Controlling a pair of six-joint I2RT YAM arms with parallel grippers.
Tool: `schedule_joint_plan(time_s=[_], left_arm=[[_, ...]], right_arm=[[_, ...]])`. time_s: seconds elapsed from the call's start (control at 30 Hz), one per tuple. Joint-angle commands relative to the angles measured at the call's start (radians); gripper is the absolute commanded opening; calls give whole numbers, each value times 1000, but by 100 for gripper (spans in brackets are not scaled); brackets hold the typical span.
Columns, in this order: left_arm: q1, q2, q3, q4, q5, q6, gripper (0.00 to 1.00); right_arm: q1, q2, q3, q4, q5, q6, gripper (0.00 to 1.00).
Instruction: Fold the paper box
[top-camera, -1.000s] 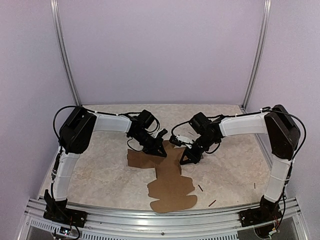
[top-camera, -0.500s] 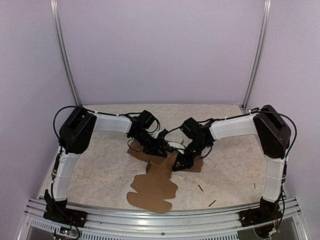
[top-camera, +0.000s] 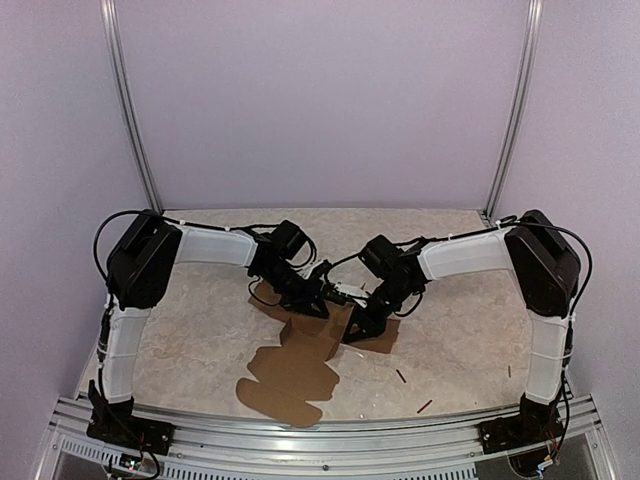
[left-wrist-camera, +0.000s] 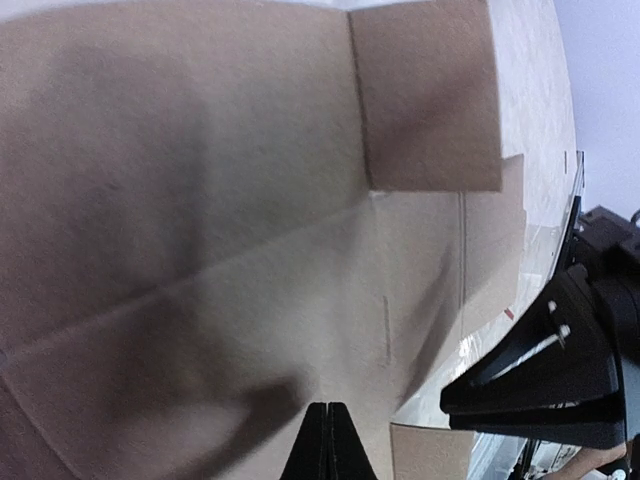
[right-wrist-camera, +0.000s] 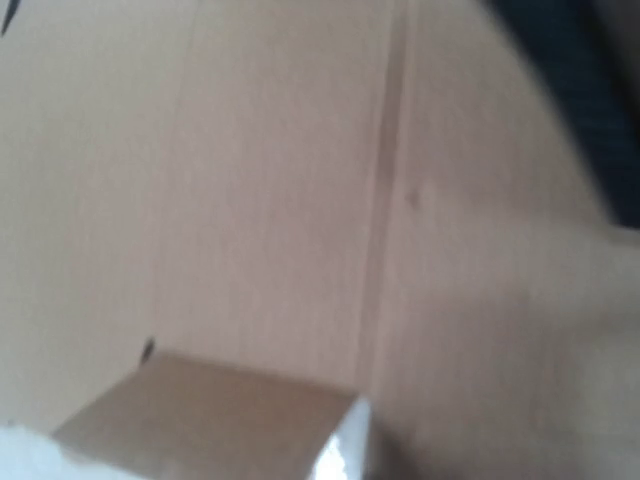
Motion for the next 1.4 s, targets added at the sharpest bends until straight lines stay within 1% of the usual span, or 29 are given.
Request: schedule_joint_plan(time_s=[0.0,0.13,0.4,0.7,0.97,1.17,1.37], left_arm=[[-32,-118,-46,-81,-14,42,0],[-62,-143,-91,-139,-35,63,0],[-80,-191,-199,-202,-158,60,0],[-63,-130,-238,-140,-123,38,0],[-65,-119,-272,-94,-113,25,0],[-65,-107,-268,-80,-92,22,0],[-61,-106,-266,-82,-90,25,0]], right_arm=[[10,10,-4,22,-9,3,10],[9,2,-4,21,-10,3,10],[11,-9,-23,25,-20,-1,10],[16,-39,-37,46,-70,-2,11],[50,0,19,22,-92,-1,12],[62,32,69,35,-134,43,12],[62,105,108,48,-70,96,12]])
